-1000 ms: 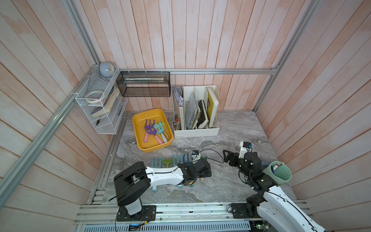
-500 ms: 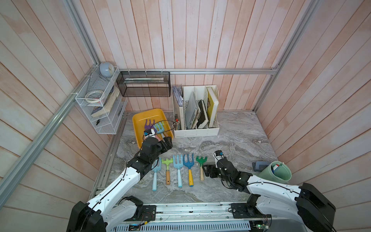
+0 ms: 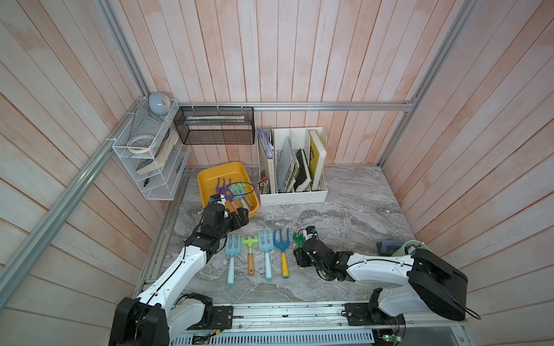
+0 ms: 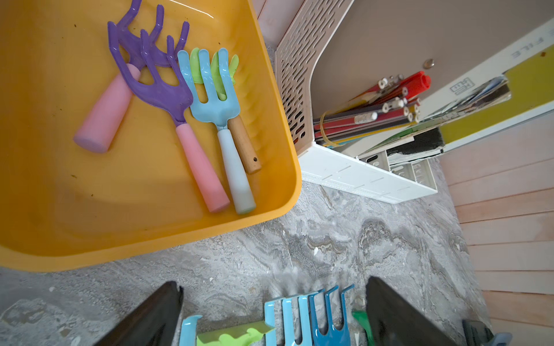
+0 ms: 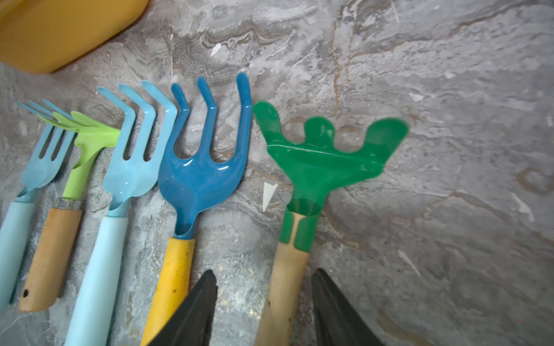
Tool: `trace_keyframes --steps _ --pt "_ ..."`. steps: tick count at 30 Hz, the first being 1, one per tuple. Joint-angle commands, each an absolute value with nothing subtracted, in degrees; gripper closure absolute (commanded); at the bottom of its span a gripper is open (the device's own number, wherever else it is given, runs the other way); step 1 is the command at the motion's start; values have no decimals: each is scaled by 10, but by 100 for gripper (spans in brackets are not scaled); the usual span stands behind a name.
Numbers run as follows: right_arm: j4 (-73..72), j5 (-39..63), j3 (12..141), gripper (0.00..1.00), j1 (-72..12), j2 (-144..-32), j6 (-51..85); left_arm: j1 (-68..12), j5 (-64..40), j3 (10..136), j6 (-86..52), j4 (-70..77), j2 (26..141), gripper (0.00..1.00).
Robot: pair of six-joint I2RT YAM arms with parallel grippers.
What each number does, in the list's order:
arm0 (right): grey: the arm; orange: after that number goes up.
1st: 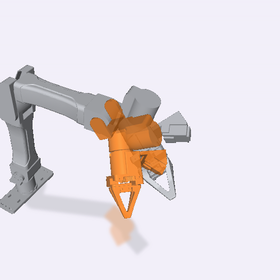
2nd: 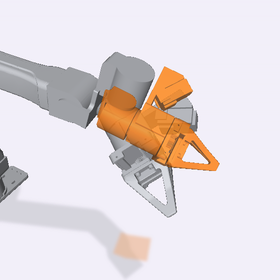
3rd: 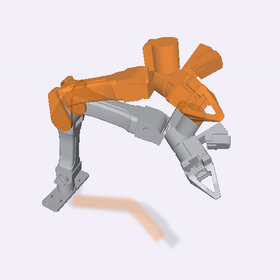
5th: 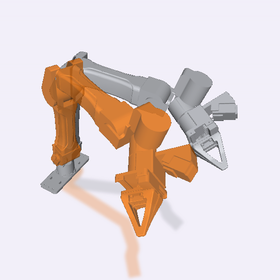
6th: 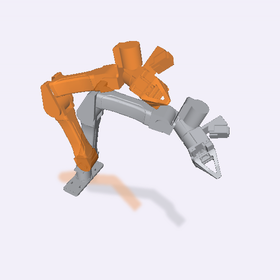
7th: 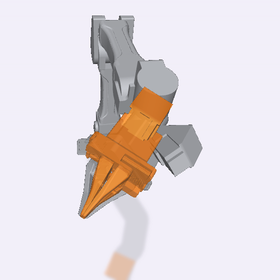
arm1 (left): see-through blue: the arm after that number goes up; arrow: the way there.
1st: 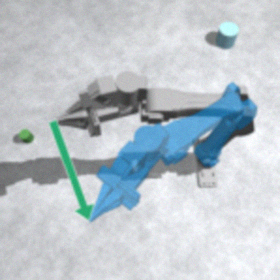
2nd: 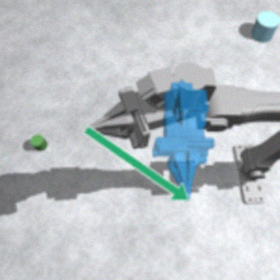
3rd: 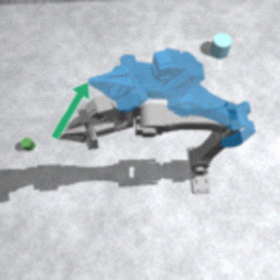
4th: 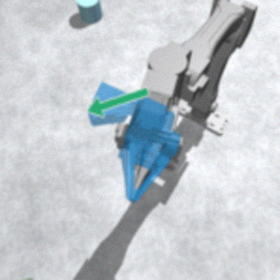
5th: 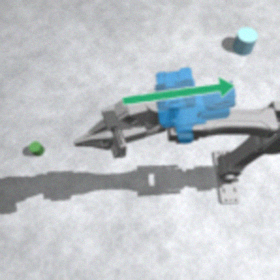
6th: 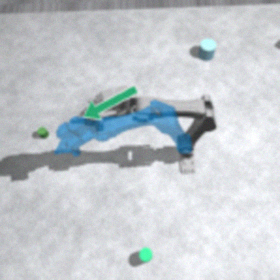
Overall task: Take the hand rake out of the storage box
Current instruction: Place the rake at the center of the board.
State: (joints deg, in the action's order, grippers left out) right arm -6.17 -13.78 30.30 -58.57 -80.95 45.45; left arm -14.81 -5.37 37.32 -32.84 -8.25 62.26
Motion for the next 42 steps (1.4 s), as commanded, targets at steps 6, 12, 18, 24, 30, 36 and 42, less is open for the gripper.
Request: trace_keyframes --steps 6,12,18,24,30,36,42 --pt "-13 -161 326 55 -596 -835 469 -143 -9 356 -298 -115 565 0" --pt "-6 -161 327 57 -596 -845 469 -144 -8 352 -296 -111 562 0" --pt "-14 -150 322 63 -596 -843 463 -144 -8 352 -295 -112 569 0" --pt "-21 -148 321 65 -597 -840 461 -143 -6 351 -295 -111 571 0" --pt "-24 -147 325 66 -597 -846 460 -143 -4 350 -296 -109 574 0" --pt "-28 -145 329 67 -598 -850 460 -143 0 348 -298 -108 570 0" --pt "-34 -143 332 71 -601 -853 453 -142 0 347 -298 -108 571 0"
